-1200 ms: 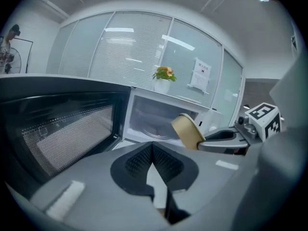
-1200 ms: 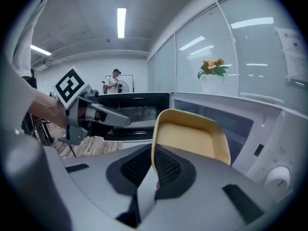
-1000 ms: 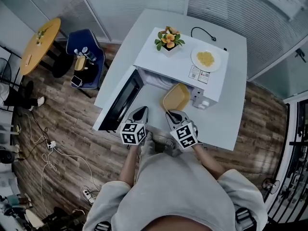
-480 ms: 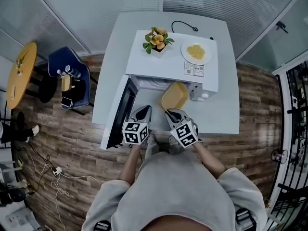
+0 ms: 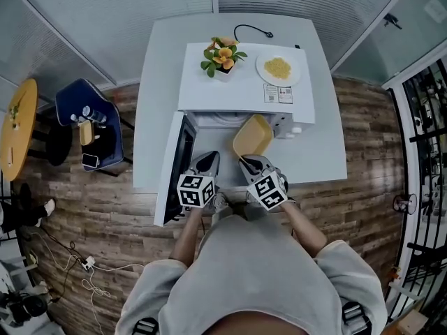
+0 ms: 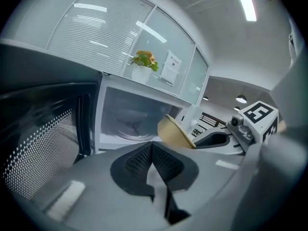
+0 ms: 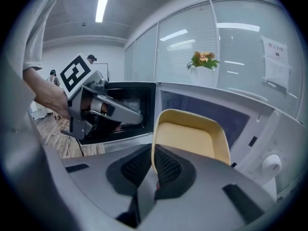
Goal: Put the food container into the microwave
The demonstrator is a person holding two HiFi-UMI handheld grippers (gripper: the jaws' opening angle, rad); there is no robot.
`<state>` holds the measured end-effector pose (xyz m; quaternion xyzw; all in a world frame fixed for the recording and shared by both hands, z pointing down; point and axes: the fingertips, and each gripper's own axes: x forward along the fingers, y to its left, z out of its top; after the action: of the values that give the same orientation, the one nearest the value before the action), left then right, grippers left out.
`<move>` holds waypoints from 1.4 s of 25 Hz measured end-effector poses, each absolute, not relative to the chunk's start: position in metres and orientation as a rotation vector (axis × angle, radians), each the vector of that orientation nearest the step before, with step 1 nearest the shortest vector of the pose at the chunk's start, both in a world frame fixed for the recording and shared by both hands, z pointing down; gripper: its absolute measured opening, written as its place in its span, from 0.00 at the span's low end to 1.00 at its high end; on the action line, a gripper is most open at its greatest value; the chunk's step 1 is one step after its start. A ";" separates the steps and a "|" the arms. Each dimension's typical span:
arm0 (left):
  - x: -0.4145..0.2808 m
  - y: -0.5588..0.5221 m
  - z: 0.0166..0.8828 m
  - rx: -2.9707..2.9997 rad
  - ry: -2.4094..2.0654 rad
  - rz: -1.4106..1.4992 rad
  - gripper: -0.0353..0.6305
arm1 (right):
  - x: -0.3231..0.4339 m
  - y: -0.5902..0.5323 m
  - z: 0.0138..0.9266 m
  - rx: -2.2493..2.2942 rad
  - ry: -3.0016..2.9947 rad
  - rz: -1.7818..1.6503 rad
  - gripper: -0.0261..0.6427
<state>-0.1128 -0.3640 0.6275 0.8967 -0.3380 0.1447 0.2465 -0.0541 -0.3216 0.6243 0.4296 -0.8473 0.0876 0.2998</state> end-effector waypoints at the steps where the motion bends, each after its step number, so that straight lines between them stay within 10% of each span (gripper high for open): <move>1: -0.113 -0.364 0.628 2.447 -0.917 0.395 0.07 | -0.055 -0.322 0.624 1.131 -2.244 0.224 0.08; 35: -0.129 -0.349 0.631 2.394 -1.022 0.357 0.07 | -0.047 -0.347 0.671 0.553 -1.999 -0.245 0.08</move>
<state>-0.1286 -0.3489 0.6313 0.8811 -0.3763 0.1312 0.2544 -0.0469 -0.3472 0.6714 0.2288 -0.8275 -0.1015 0.5027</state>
